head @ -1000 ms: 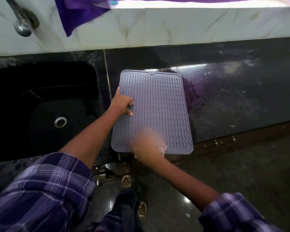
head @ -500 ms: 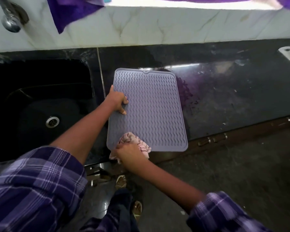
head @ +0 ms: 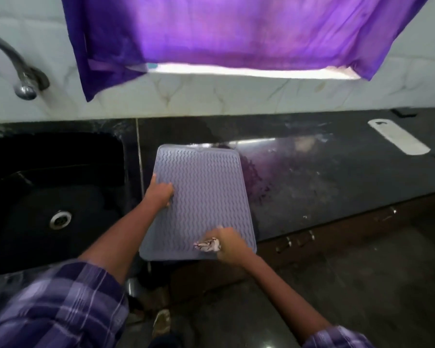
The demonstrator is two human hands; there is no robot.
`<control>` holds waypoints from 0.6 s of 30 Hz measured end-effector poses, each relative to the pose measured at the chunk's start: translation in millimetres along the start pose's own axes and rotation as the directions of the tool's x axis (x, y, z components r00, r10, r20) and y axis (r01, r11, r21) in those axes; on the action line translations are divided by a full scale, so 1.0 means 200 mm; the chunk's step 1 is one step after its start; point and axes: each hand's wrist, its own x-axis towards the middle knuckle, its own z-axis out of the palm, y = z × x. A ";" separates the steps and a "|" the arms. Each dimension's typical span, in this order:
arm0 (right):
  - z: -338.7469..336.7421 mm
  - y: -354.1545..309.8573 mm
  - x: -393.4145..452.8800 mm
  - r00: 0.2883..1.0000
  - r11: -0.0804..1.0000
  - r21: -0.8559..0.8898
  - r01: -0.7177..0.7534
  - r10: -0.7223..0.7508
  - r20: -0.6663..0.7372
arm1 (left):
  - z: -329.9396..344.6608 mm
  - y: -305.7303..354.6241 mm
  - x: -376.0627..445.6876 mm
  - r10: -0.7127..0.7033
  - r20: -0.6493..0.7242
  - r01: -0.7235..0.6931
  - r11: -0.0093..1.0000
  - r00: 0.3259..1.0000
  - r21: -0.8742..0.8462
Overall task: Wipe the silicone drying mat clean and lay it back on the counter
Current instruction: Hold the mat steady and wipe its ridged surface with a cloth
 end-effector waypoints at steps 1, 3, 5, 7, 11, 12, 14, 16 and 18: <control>-0.01 0.03 -0.04 0.998 0.995 0.093 -0.048 0.052 -0.042 | 0.06 0.02 -0.04 -0.006 0.009 0.006 1.000 1.000 0.012; -0.07 0.10 -0.05 0.957 0.966 0.224 -0.130 0.181 -0.227 | 0.13 0.03 -0.07 -0.030 0.120 0.020 0.996 0.992 0.084; -0.26 0.23 -0.02 0.828 0.891 0.406 -0.201 0.376 -0.416 | 0.04 0.05 -0.02 -0.060 -0.004 0.060 0.998 0.998 0.016; -0.49 0.37 0.04 0.715 0.765 0.611 -0.203 0.543 -0.441 | -0.12 0.03 0.08 -0.132 -0.048 0.125 0.983 0.990 -0.132; -0.61 0.57 0.11 0.606 0.581 0.788 -0.203 0.707 -0.365 | -0.09 -0.06 0.12 -0.174 0.033 0.175 0.983 0.984 -0.048; -0.67 0.61 0.13 0.544 0.604 0.775 -0.187 0.720 -0.430 | -0.10 -0.06 0.16 -0.199 0.013 0.199 0.977 0.980 -0.076; -0.81 0.68 0.16 0.455 0.732 0.658 -0.178 0.654 -0.604 | -0.14 -0.04 0.22 -0.231 -0.021 0.227 0.967 0.973 -0.116; -0.95 0.77 0.21 0.468 0.859 0.475 -0.189 0.505 -0.726 | -0.19 0.00 0.27 -0.245 -0.065 0.241 0.968 0.967 -0.064; -0.98 0.83 0.25 0.553 0.935 0.230 -0.271 0.347 -0.757 | -0.21 0.06 0.28 -0.214 -0.153 0.216 0.976 0.965 -0.006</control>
